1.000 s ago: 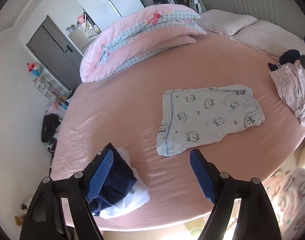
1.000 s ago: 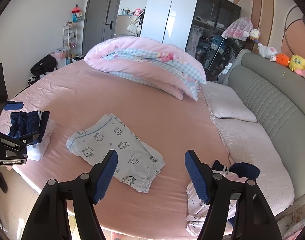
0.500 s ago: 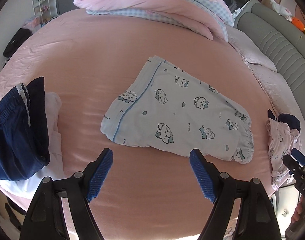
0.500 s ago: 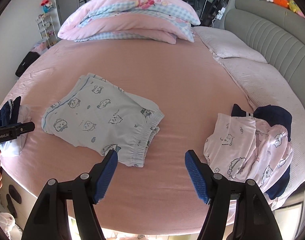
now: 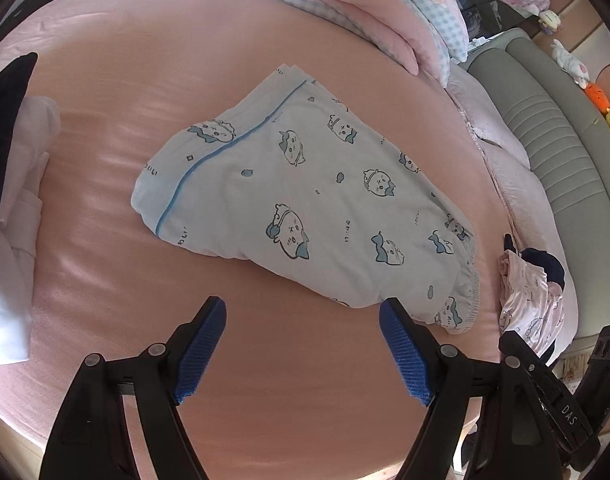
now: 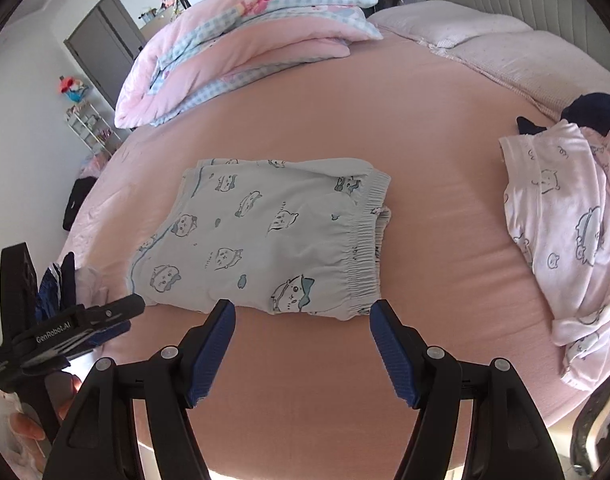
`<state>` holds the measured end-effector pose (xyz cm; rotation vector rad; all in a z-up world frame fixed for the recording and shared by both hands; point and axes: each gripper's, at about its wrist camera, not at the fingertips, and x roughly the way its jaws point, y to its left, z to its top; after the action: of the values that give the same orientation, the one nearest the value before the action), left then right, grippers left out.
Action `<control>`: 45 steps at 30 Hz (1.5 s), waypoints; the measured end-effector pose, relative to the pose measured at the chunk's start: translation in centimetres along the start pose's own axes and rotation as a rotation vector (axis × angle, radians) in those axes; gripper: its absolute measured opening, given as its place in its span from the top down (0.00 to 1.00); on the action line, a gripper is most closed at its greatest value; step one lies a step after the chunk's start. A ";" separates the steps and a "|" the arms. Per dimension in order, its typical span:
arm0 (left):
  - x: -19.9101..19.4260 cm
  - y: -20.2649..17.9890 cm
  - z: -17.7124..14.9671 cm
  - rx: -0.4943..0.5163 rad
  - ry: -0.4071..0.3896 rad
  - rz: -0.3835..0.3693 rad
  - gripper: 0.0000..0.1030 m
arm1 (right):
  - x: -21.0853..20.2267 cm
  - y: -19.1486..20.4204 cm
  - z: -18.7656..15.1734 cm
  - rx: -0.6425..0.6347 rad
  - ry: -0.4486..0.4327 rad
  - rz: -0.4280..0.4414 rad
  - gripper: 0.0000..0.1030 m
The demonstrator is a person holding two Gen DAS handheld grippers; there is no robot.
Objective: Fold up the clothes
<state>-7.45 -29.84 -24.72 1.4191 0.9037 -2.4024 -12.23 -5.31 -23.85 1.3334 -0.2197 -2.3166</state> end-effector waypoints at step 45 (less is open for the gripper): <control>6.7 6.6 4.1 -0.421 -0.037 -0.386 0.03 | 10.5 -5.4 -0.3 0.767 -0.073 0.376 0.30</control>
<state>-10.79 -36.70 -31.56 1.1169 1.6829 -2.2735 -18.15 -5.30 -34.07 1.3597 -1.3628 -2.0115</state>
